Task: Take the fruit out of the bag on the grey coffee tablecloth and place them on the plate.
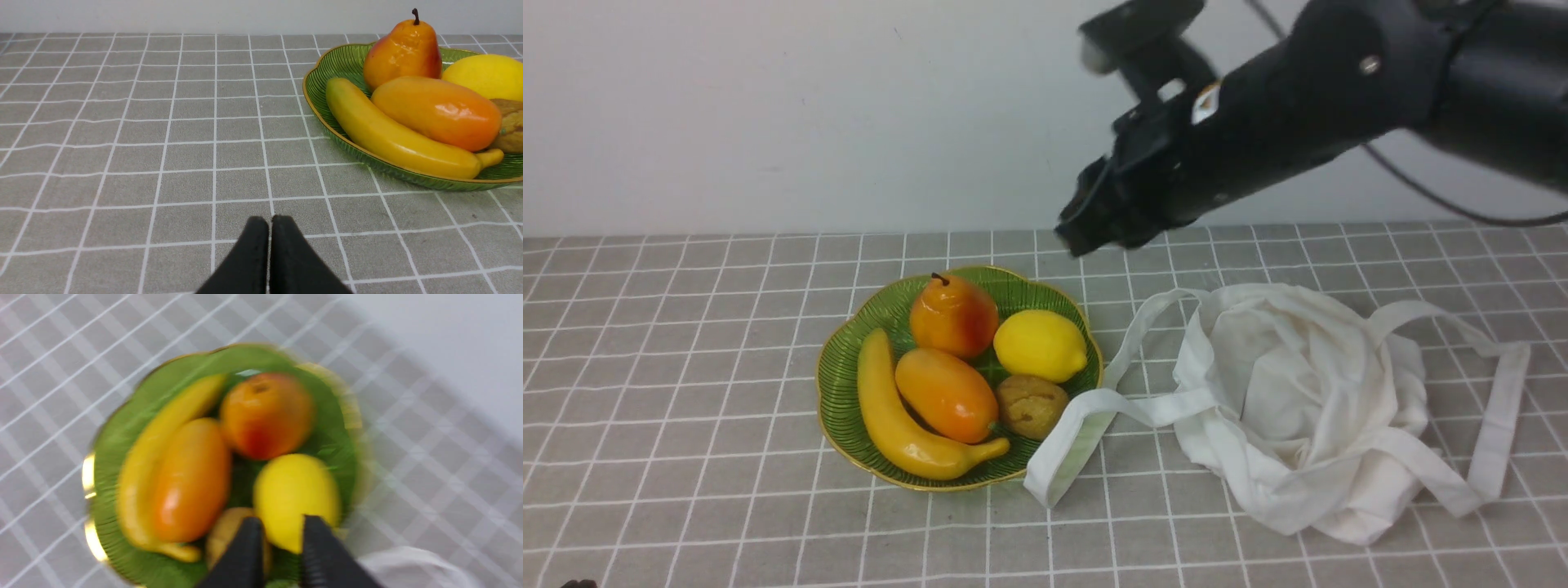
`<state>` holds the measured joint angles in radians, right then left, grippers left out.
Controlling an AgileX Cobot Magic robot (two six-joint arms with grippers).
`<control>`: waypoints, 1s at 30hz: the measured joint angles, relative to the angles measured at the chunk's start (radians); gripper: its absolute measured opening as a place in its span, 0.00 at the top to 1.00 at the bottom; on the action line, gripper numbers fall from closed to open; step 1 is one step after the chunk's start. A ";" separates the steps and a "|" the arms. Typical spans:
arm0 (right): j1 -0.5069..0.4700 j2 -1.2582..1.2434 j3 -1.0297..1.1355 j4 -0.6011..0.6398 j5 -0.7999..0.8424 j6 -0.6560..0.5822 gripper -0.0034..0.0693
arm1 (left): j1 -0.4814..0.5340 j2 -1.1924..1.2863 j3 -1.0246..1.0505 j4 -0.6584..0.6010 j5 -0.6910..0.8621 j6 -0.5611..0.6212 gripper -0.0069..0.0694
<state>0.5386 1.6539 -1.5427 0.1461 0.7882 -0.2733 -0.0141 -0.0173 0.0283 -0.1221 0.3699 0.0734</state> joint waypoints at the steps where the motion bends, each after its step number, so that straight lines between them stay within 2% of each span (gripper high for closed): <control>1: -0.006 -0.024 0.000 -0.027 0.006 0.038 0.91 | 0.000 0.000 0.000 0.000 0.000 0.000 0.92; 2: -0.017 -0.064 0.000 -0.094 0.018 0.103 0.94 | 0.000 0.000 0.000 0.000 0.000 0.000 0.92; 3: -0.019 -0.072 0.000 -0.106 0.018 0.103 0.94 | 0.000 0.000 0.000 0.000 0.000 0.000 0.92; 7: -0.045 -0.247 0.006 -0.352 0.111 0.372 0.97 | 0.000 0.000 0.000 0.000 0.000 0.000 0.92; 9: -0.045 -0.319 0.030 -0.403 0.128 0.451 0.97 | 0.000 0.000 0.000 0.000 0.000 0.000 0.92; 16: -0.045 -0.555 0.236 -0.433 0.110 0.563 0.97 | 0.000 0.000 0.000 0.000 0.000 0.000 0.92; 26: -0.045 -0.920 0.625 -0.460 -0.098 0.702 0.97 | 0.000 0.000 0.000 0.000 0.000 0.000 0.92; 30: -0.045 -1.089 0.782 -0.474 -0.234 0.757 0.97 | 0.000 0.000 0.000 0.000 0.000 0.000 0.92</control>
<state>0.4932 0.5648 -0.7603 -0.3282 0.5538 0.4841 -0.0141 -0.0173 0.0283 -0.1221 0.3699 0.0734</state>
